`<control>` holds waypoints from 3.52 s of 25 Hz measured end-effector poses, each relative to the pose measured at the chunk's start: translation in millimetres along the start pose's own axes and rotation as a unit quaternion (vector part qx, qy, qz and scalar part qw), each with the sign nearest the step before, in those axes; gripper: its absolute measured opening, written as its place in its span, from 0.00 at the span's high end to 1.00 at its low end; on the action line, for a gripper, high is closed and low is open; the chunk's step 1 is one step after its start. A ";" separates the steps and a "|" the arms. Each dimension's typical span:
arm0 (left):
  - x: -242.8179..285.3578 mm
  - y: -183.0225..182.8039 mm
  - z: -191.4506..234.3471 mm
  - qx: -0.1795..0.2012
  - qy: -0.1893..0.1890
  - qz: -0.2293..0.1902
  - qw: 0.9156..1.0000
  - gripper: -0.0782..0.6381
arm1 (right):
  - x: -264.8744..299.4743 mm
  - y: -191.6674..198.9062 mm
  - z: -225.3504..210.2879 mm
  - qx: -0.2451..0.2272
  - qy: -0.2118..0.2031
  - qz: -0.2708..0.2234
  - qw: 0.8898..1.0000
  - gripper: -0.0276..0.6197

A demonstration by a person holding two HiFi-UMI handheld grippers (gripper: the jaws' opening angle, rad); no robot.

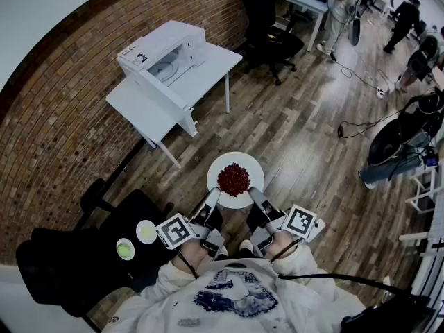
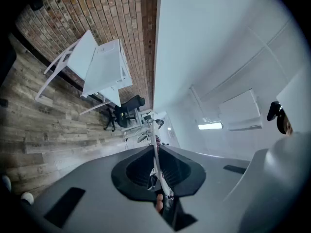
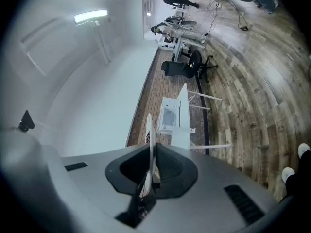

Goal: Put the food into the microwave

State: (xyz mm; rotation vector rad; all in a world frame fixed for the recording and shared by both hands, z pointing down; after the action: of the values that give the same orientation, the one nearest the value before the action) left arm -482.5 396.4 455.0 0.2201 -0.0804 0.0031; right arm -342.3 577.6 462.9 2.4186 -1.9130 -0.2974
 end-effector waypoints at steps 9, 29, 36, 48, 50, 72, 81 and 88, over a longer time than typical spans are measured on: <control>17.8 3.3 0.8 -0.007 0.000 0.008 1.000 0.84 | 0.3 -13.6 -4.9 0.002 0.003 -0.003 1.000 0.91; 76.0 59.6 -16.0 0.001 -0.013 0.007 1.000 0.84 | -40.4 -84.1 -21.9 0.014 -0.006 0.003 1.000 0.91; 82.5 60.8 -19.6 0.016 -0.017 0.003 1.000 0.84 | -40.5 -93.6 -21.2 0.013 -0.011 0.008 1.000 0.91; 125.5 35.5 -2.9 0.011 -0.003 0.017 1.000 0.84 | -10.5 -121.4 -40.0 0.010 0.004 0.001 1.000 0.91; 138.3 24.0 3.2 0.013 -0.006 0.019 1.000 0.84 | 2.4 -130.2 -45.2 0.008 0.007 0.000 1.000 0.91; 330.5 -219.9 21.5 0.034 -0.007 0.031 0.999 0.84 | 276.4 -261.0 -76.3 0.001 0.014 -0.005 1.000 0.91; 358.3 -270.9 42.8 0.032 -0.025 0.017 0.999 0.84 | 339.6 -282.2 -88.9 0.009 0.043 0.019 0.999 0.91; 376.2 -300.8 55.8 0.022 -0.042 -0.021 0.999 0.84 | 388.7 -301.1 -105.3 0.018 0.046 0.061 0.997 0.91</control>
State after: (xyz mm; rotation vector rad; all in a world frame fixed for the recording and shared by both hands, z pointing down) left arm -108.3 88.5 473.8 0.2651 -0.1586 -0.0469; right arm 50.5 263.8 472.4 2.2807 -2.0311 -0.1455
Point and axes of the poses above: the fingertips, and each gripper's own axes: x forward along the fingers, z to its left, y out of its underside, the point moved 10 cm from there along -x, backward along the fingers, and after that the axes turned 7 degrees about -y, right-handed, at the moved point
